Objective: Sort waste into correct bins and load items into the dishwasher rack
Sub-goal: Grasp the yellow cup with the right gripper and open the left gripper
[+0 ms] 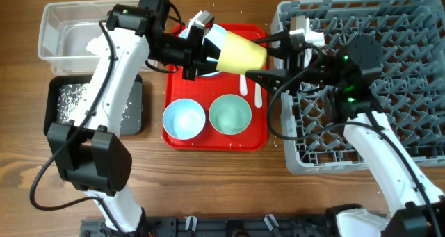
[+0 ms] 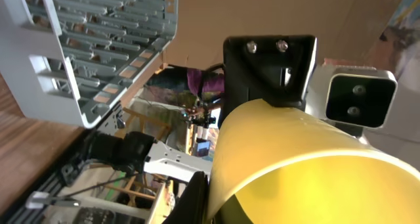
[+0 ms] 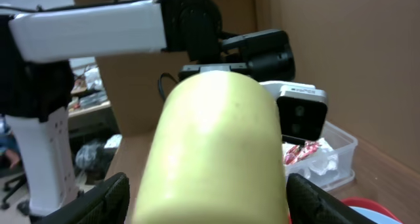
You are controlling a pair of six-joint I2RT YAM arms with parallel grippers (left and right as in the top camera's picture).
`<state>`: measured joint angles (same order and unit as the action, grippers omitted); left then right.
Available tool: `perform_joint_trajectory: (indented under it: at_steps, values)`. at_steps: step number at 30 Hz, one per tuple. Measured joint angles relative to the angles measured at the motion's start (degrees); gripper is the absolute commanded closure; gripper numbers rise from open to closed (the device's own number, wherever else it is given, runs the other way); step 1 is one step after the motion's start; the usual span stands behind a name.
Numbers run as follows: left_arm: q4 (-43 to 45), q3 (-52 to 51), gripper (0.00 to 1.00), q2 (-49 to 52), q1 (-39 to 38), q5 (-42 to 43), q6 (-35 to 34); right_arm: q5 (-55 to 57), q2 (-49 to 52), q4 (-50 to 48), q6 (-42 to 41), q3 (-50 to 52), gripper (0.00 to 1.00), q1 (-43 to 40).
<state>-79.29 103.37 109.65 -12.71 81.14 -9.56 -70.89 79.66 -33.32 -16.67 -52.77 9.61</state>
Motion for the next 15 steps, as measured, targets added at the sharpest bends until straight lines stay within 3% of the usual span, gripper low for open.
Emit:
perform_joint_trajectory:
  at_steps: [7,15]
  values:
    - [-2.71,0.0,0.96,0.0,0.0,0.0,1.75,-4.61,3.76,-9.35,-2.19,0.0,0.22,-1.86]
    - [-2.8,0.0,0.96,0.0,-0.72,-0.46,3.23,-9.4,10.25,-27.47,-13.62,-0.02,0.23,-1.81]
